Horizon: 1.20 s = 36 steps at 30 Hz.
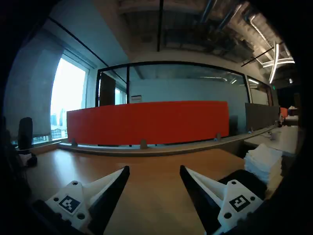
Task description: Fold towel
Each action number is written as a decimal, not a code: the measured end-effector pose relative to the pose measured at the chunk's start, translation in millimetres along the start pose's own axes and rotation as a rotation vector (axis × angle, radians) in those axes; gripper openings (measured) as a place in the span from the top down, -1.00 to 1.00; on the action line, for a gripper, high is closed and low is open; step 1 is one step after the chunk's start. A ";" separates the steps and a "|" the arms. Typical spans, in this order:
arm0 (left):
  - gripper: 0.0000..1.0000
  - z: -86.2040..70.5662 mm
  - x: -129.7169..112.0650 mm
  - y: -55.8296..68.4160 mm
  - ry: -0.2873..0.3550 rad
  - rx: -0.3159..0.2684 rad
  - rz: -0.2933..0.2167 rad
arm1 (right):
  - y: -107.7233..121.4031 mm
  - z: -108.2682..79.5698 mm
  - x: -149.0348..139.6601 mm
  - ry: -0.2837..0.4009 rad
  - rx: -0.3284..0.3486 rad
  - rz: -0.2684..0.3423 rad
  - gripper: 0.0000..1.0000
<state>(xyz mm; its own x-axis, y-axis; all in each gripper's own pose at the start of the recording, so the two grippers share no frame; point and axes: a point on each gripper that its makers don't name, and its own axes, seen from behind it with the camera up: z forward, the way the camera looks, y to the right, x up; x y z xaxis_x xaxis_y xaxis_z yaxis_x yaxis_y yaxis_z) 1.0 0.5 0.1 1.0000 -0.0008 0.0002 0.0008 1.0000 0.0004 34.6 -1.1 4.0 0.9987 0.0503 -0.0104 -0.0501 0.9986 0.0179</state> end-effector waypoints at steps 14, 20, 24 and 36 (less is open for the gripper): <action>-0.99 0.3 -0.2 -0.3 0.000 0.000 0.000 | 5.9 -2.8 -24.7 -0.005 -0.010 -0.008 -0.99; -1.00 0.3 -0.5 -0.3 0.000 0.000 0.000 | 5.2 -4.3 -26.1 -0.001 -0.008 -0.013 -0.99; -1.00 0.4 -0.5 -0.1 0.000 0.000 0.000 | 6.3 -5.6 -26.7 0.001 -0.011 -0.019 -0.99; -0.99 0.7 -0.7 0.1 0.000 0.000 0.000 | 0.1 -5.5 -33.5 -0.009 -0.009 -0.052 -0.99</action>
<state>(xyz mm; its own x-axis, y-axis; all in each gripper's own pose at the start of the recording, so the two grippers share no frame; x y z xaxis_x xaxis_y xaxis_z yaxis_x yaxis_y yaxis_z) 0.3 0.6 0.8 1.0000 -0.0006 0.0001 0.0006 1.0000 0.0003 1.0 -2.6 -1.1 1.0000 -0.0020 -0.0022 0.0020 1.0000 0.0086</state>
